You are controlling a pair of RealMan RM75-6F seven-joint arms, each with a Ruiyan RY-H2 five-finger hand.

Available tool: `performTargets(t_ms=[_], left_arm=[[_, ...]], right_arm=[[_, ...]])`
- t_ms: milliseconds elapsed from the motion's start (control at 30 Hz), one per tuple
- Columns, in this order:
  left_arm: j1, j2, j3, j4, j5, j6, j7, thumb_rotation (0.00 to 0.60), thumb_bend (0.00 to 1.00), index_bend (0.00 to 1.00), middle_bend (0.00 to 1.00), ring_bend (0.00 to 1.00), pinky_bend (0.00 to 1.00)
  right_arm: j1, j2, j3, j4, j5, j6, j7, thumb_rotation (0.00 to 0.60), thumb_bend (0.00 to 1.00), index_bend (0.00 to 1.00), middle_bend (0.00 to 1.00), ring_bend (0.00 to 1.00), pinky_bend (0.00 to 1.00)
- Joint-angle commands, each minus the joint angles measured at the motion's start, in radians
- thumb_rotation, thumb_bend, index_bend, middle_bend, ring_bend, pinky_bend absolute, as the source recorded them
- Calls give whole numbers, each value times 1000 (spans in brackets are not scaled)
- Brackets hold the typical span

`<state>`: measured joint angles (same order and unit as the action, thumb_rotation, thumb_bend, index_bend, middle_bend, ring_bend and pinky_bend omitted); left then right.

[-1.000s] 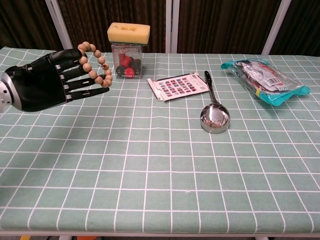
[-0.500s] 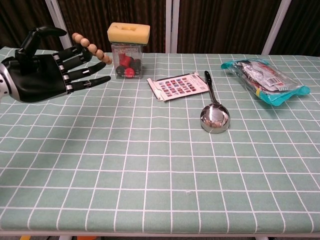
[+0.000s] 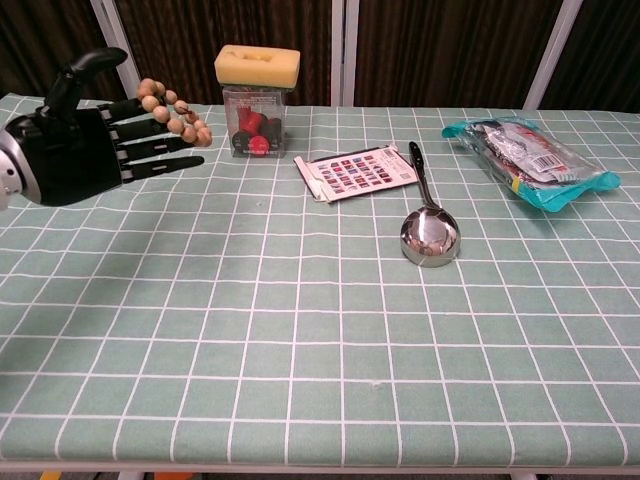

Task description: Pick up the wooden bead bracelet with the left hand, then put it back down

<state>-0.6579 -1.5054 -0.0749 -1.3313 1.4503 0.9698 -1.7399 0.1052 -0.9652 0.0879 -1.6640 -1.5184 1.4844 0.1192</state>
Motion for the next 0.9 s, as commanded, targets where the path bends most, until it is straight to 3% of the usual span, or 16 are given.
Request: performTargets(t_ms=[33,167,267,367,533,667,733,800,900], left_arm=[[36,-46,-51,2,-78,54,176,409,286,565,642,267,105],[56,-68,-76,0,-100,84,263,546,287,562,606,263,101],[62,-72,-80,-3,-96,87,290,598,287,518,560,262,103],[70,-73,-86,-5,-94,88,312,600,288,490,487,261,107],[81,-93,-94,17,-88,113,399,600,287,490,481,205,107],[91,-110,-97,21,-70,145,447,600,287,428,445,169,105],[90,-102,-97,15,-66,132,438,600,288,429,477,161,104],[90,-95,-103,3,-79,108,423,600,287,490,573,211,104],[84,-66,-99,-28,-84,53,382,600,288,544,638,271,107]], right_arm=[[-2,-1,-2,1,1,1,1,600,180,0,84,0,0],[-4,-5,-5,3,3,-2,6,600,177,0,84,0,0],[-4,-8,-5,4,6,-4,7,600,179,0,84,0,0],[-3,-8,-5,4,3,-6,7,600,179,0,84,0,0],[-4,-6,-5,0,4,-5,4,600,180,0,84,0,0],[-5,-7,-5,-4,5,-4,1,600,179,0,84,0,0],[-6,-7,-6,-6,4,-3,0,600,179,0,84,0,0],[-7,-7,-6,-7,5,-2,0,600,179,0,84,0,0],[-8,-6,-6,-9,4,-1,-1,600,179,0,84,0,0]])
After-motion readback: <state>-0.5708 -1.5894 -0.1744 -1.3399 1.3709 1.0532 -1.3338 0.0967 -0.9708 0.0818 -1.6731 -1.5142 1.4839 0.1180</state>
